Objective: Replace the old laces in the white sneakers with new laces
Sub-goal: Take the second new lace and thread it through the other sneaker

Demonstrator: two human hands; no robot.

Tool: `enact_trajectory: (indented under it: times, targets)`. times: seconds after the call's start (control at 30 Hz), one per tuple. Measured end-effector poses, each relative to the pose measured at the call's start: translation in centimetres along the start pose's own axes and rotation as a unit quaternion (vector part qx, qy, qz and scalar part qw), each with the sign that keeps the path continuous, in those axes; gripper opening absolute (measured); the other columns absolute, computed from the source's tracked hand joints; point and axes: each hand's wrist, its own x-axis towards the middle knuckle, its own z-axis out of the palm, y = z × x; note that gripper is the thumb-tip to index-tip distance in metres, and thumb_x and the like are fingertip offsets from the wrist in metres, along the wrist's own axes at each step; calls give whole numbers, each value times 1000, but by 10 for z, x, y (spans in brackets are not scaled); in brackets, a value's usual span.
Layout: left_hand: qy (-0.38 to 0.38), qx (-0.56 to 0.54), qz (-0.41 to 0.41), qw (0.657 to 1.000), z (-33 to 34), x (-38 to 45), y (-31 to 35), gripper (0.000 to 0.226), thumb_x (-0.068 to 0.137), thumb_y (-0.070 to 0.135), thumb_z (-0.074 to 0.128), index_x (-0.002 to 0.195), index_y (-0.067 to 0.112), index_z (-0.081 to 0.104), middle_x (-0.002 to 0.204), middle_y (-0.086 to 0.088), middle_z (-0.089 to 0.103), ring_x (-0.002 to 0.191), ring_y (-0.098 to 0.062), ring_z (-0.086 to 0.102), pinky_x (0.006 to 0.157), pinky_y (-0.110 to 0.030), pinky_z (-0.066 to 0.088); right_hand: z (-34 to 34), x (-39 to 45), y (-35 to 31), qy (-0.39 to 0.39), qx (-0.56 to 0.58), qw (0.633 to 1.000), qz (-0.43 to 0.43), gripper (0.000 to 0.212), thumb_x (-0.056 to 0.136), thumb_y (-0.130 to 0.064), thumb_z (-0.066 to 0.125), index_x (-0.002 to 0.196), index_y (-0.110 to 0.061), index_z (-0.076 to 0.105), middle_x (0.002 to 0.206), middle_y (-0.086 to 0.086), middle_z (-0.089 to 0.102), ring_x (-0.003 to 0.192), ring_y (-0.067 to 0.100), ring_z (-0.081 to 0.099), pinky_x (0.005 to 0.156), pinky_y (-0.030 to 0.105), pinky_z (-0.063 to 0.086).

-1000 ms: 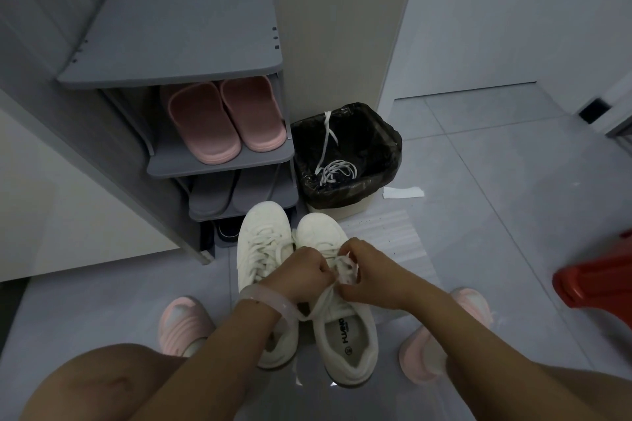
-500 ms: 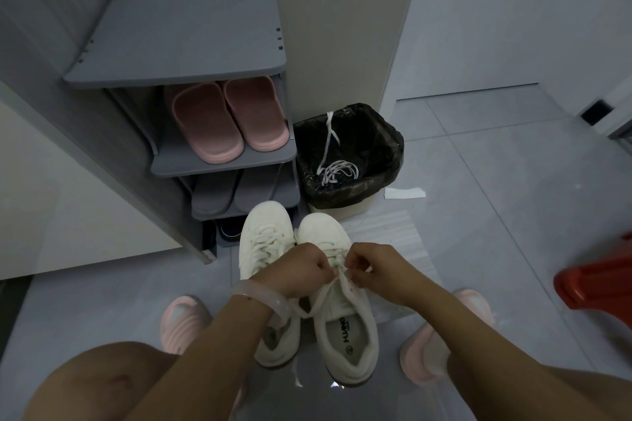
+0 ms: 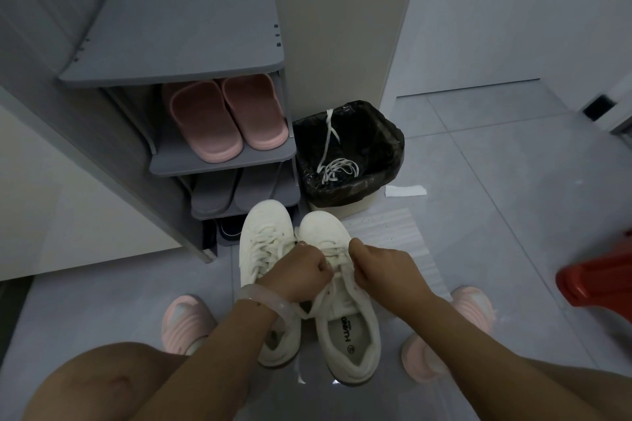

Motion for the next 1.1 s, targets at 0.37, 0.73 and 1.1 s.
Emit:
enact_trajectory:
  times: [0.37, 0.73, 1.1]
  targets:
    - [-30, -23, -42, 998, -4, -4, 8, 28, 95, 19, 43, 69, 10, 47, 63, 0, 42, 56, -7, 37, 51, -21, 29, -26, -1, -10, -227, 351, 892, 171, 37, 82, -37, 67, 89, -18, 36, 71, -2, 54, 43, 7, 50, 42, 18, 41]
    - [-158, 24, 4, 987, -36, -19, 18, 36, 96, 27, 44, 61, 19, 44, 67, 3, 45, 63, -9, 39, 71, -29, 36, -35, 3, -17, -256, 364, 869, 218, 37, 83, -29, 67, 92, -17, 33, 69, 1, 56, 34, 6, 54, 41, 19, 45]
    - [-170, -103, -22, 980, -43, -23, 28, 31, 96, 19, 45, 66, 20, 53, 61, 3, 47, 54, -8, 42, 51, -18, 36, -27, 2, -23, -182, 265, 938, 128, 63, 81, -28, 64, 132, -16, 30, 102, 6, 62, 81, 17, 57, 67, 25, 47]
